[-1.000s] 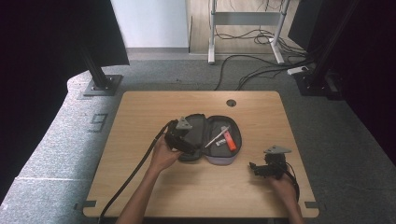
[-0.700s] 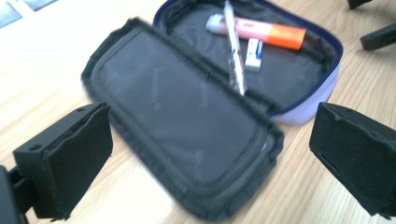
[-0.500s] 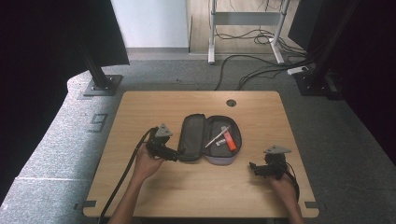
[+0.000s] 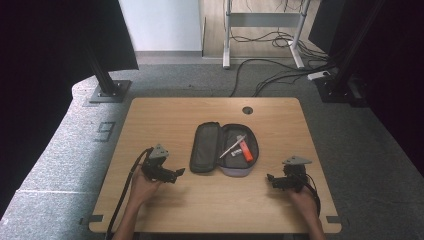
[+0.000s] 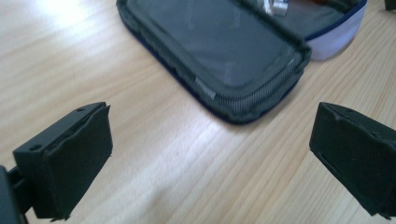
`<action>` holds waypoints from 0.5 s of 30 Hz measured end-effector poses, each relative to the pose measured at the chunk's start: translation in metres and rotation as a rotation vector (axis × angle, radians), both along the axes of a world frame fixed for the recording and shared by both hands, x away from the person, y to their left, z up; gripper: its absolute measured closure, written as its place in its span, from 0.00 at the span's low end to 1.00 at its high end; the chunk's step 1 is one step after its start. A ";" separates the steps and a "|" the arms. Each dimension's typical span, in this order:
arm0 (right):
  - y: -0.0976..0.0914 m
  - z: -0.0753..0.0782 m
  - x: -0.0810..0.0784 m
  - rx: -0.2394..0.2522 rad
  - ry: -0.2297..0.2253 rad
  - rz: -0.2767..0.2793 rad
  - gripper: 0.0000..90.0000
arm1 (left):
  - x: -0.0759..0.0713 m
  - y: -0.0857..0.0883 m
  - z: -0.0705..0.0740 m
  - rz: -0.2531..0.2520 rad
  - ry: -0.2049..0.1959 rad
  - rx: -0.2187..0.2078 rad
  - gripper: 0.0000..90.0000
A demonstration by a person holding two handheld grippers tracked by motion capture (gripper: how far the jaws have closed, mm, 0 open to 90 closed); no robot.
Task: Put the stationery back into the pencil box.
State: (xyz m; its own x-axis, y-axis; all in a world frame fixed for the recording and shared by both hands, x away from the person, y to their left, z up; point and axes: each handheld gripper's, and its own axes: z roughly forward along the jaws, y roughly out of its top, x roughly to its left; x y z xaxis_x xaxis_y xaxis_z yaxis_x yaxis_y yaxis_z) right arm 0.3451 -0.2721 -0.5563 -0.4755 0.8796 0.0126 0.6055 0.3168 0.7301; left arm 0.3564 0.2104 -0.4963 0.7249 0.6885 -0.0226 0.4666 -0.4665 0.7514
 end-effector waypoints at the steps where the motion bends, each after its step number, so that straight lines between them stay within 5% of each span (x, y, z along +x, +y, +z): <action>1: 0.000 0.000 0.000 0.000 0.000 0.000 0.07 | -0.001 0.002 -0.003 0.004 0.003 -0.001 0.00; 15: 0.000 0.000 0.000 0.000 0.000 0.000 0.07 | -0.008 0.016 -0.045 0.043 0.065 0.045 0.00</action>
State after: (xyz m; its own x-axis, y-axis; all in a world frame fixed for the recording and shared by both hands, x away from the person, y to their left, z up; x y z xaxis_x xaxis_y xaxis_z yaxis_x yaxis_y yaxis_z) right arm 0.3451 -0.2721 -0.5563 -0.4756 0.8796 0.0126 0.6055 0.3169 0.7300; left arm 0.3481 0.2263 -0.5413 0.6929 0.7201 -0.0367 0.5338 -0.4781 0.6975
